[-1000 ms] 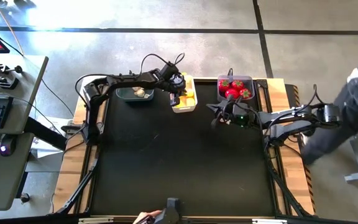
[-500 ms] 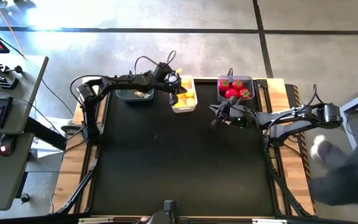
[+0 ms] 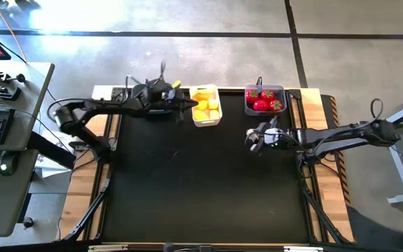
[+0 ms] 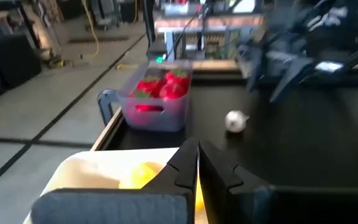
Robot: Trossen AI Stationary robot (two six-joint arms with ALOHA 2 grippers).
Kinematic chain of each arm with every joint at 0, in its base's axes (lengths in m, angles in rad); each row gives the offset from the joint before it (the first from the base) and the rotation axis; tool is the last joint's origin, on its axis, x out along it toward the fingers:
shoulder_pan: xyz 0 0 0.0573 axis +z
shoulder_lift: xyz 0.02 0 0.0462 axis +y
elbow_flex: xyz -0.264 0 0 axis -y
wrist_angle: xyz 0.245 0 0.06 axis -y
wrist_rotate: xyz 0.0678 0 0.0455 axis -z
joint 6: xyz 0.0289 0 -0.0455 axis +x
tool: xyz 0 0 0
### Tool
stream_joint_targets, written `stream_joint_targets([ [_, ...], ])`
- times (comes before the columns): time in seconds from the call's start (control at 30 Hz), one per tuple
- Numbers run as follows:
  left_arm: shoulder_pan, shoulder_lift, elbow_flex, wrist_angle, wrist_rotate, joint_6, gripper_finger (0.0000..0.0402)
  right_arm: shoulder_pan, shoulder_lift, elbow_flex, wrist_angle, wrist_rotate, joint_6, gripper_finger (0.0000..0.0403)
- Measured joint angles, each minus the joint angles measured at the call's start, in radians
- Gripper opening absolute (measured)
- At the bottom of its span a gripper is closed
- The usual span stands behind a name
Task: Sort produce into baskets
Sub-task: Put the white garlic into the blue bin
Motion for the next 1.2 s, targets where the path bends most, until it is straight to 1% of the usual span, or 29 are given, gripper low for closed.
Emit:
stream_joint_targets([
  [0.07, -0.008, -0.036, -0.047, 0.062, 0.001, -0.023, 0.0000, 0.013, -0.020, 0.000, -0.090, 0.008, 0.059, 0.0209],
  [0.13, -0.017, -0.054, -0.104, 0.137, 0.002, -0.041, 0.0000, 0.026, -0.021, 0.000, -0.138, 0.016, 0.089, 0.0215],
  [0.3, -0.034, -0.058, -0.236, 0.369, 0.001, -0.114, 0.0000, 0.030, 0.024, 0.000, -0.168, 0.017, 0.080, 0.0216],
  [0.47, -0.047, -0.058, -0.318, 0.536, 0.018, -0.195, 0.0000, 0.018, 0.122, 0.000, -0.167, 0.029, 0.084, 0.0216],
  [0.57, -0.053, -0.058, -0.334, 0.570, 0.027, -0.220, 0.0000, -0.003, 0.198, 0.000, -0.159, 0.035, 0.089, 0.0215],
  [0.63, -0.056, -0.058, -0.335, 0.571, 0.027, -0.225, 0.0000, -0.019, 0.242, 0.000, -0.143, 0.059, 0.105, 0.0215],
  [0.73, -0.059, -0.058, -0.335, 0.572, 0.027, -0.225, 0.0000, -0.047, 0.292, 0.000, -0.097, 0.041, 0.107, 0.0207],
  [0.8, -0.059, -0.058, -0.335, 0.572, 0.027, -0.226, 0.0000, -0.065, 0.319, 0.000, -0.071, 0.026, 0.107, 0.0192],
  [0.9, -0.059, -0.058, -0.335, 0.571, 0.027, -0.226, 0.0000, -0.084, 0.346, 0.002, -0.038, 0.015, 0.106, 0.0154],
  [1.03, -0.059, -0.058, -0.335, 0.567, 0.026, -0.254, 0.0000, -0.089, 0.350, 0.001, -0.011, 0.004, 0.081, 0.0079],
  [1.1, -0.058, -0.058, -0.335, 0.549, 0.026, -0.282, 0.0000, -0.090, 0.349, 0.000, 0.010, -0.013, 0.060, 0.0034],
  [1.13, -0.058, -0.058, -0.335, 0.536, 0.027, -0.292, 0.0000, -0.091, 0.350, 0.000, 0.028, -0.027, 0.056, 0.0018],
  [1.17, -0.059, -0.058, -0.335, 0.521, 0.027, -0.295, 0.0000, -0.091, 0.350, 0.000, 0.053, -0.049, 0.052, 0.0011],
  [1.2, -0.059, -0.058, -0.335, 0.508, 0.031, -0.295, 0.0000, -0.091, 0.350, 0.000, 0.078, -0.062, 0.052, 0.0014],
])
